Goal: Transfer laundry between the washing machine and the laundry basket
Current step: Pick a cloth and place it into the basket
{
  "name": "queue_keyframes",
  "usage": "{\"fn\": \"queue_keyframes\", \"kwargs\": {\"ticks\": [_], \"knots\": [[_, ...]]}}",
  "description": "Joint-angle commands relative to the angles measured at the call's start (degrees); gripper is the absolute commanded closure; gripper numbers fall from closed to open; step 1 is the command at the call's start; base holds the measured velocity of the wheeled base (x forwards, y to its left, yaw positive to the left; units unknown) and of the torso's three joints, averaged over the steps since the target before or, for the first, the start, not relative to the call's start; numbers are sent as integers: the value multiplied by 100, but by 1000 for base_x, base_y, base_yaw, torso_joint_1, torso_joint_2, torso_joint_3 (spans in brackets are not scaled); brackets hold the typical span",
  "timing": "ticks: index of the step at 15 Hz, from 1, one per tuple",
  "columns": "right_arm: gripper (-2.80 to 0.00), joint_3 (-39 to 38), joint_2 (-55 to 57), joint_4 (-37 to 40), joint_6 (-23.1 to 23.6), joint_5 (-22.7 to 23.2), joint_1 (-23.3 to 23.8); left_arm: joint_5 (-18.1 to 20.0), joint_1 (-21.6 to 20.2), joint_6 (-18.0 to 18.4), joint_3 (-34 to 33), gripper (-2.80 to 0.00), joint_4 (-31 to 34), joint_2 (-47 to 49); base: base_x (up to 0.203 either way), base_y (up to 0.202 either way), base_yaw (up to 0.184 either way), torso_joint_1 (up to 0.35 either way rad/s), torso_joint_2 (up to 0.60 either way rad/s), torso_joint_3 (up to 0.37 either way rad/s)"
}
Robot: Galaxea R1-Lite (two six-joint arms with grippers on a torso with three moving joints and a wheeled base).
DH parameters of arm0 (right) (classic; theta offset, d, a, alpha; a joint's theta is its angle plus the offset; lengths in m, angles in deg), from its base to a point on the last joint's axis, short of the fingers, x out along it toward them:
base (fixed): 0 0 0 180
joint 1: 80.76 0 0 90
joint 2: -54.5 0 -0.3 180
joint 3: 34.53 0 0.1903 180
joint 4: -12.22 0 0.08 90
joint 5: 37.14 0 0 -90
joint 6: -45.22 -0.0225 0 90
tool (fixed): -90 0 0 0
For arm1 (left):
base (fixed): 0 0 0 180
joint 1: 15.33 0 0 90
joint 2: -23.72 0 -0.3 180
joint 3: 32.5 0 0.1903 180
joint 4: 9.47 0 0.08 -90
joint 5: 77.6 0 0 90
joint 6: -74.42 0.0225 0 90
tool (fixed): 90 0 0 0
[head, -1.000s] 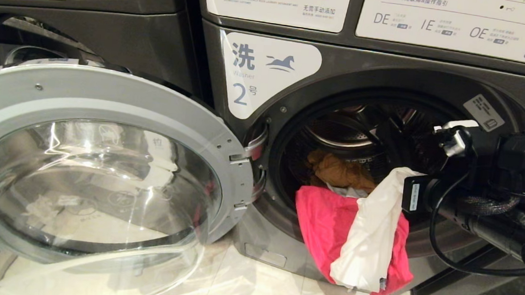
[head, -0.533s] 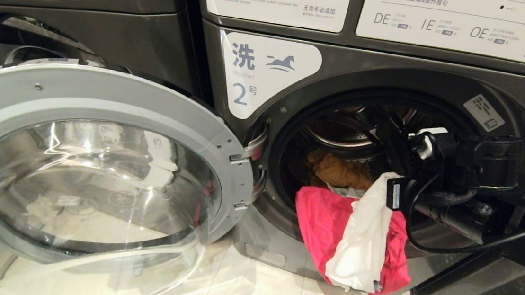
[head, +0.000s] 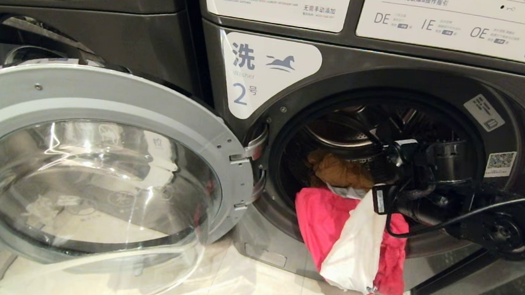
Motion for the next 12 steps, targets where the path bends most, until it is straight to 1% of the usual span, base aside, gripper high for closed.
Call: {"fn": "queue_keyframes", "kwargs": {"ticks": [1, 4, 6, 8, 10, 12], "knots": [[0, 186, 331, 37, 2, -81, 4, -1, -1, 4, 0, 0, -1, -2, 0, 0, 0, 0, 0, 0], [0, 403, 682, 85, 9, -342, -2, -1, -1, 4, 0, 0, -1, -2, 0, 0, 0, 0, 0, 0], [0, 545, 856, 279, 18, -626, -3, -1, -1, 4, 0, 0, -1, -2, 0, 0, 0, 0, 0, 0], [0, 772, 1064, 685, -6, -753, -3, -1, -1, 4, 0, 0, -1, -2, 0, 0, 0, 0, 0, 0], [0, 1174, 1409, 884, -41, -787, 17, -1, -1, 4, 0, 0, -1, -2, 0, 0, 0, 0, 0, 0], [0, 1666, 1628, 1181, 25, -788, 228, -1, -1, 4, 0, 0, -1, -2, 0, 0, 0, 0, 0, 0]]}}
